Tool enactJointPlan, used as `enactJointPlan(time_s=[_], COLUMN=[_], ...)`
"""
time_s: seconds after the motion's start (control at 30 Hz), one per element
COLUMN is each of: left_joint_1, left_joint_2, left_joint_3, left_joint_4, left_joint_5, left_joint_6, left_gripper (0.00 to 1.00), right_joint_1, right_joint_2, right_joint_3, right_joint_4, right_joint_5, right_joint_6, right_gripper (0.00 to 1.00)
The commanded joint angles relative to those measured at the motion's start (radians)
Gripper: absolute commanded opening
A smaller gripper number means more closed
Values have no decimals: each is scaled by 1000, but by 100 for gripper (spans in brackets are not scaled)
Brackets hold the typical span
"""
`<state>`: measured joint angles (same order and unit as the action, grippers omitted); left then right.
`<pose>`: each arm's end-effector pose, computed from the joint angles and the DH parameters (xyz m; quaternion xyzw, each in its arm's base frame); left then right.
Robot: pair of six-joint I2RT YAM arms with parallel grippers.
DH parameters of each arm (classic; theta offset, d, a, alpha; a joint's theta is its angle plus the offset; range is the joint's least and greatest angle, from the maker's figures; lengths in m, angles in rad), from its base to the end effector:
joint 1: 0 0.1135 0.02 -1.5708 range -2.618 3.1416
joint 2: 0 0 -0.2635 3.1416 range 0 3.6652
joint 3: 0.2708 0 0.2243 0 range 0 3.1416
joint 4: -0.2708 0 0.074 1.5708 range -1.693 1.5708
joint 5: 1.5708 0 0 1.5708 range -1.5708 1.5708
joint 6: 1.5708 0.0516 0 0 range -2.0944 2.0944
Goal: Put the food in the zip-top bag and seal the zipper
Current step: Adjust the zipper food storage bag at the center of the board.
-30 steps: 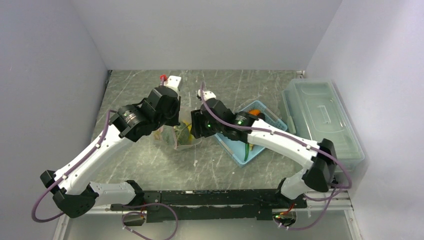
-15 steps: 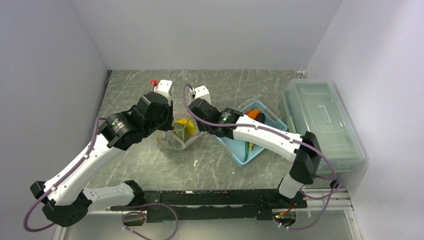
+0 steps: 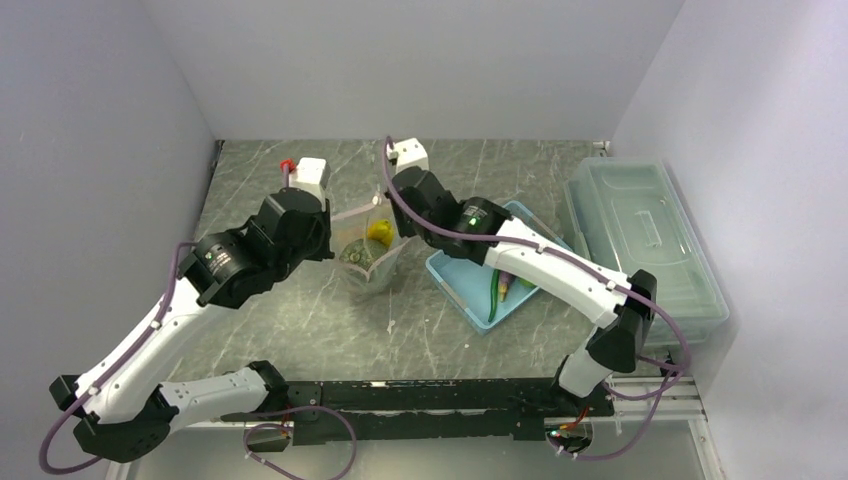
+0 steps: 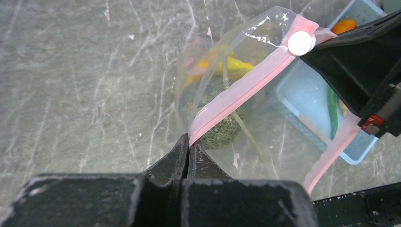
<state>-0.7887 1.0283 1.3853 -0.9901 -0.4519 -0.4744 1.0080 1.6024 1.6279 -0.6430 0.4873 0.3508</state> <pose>0.1306 -0.0995 0.3997 0.0361 0.8745 -0.0987 0.4734 0.2020 0.2750 0.3731 -0.1735 0.8519 0.1130 0.4811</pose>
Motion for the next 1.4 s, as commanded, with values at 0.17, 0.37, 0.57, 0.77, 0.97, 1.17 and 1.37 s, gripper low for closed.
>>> enactJointPlan(time_s=[0.17,0.37,0.57,0.77,0.97,1.17,1.37], left_joint_1=[9,12,38,57,57,57,57], left_joint_2=[59,94,113,124,127,117,94], left_joint_3=[305,322,229,113,40,34,21], left_joint_4=[-40,-19,52,95,121,114,95], left_joint_5=[-186,-244,-228,-149,-71,-23,18], left_joint_6=[159,247,278,255,219,194,165], left_gripper=[0,0,0,0,0,0,0], right_joint_1=[-96,-157,-163,-163,-163,-163,-163], right_joint_2=[55,122,142,197,155,74,-5], right_joint_3=[290,188,43,-57,-180,-220,-228], right_joint_4=[-16,26,182,232,281,280,267], right_joint_5=[-196,-363,-455,-481,-515,-518,-536], right_joint_6=[-71,11,68,102,114,108,110], right_gripper=[0,0,0,0,0,8,31])
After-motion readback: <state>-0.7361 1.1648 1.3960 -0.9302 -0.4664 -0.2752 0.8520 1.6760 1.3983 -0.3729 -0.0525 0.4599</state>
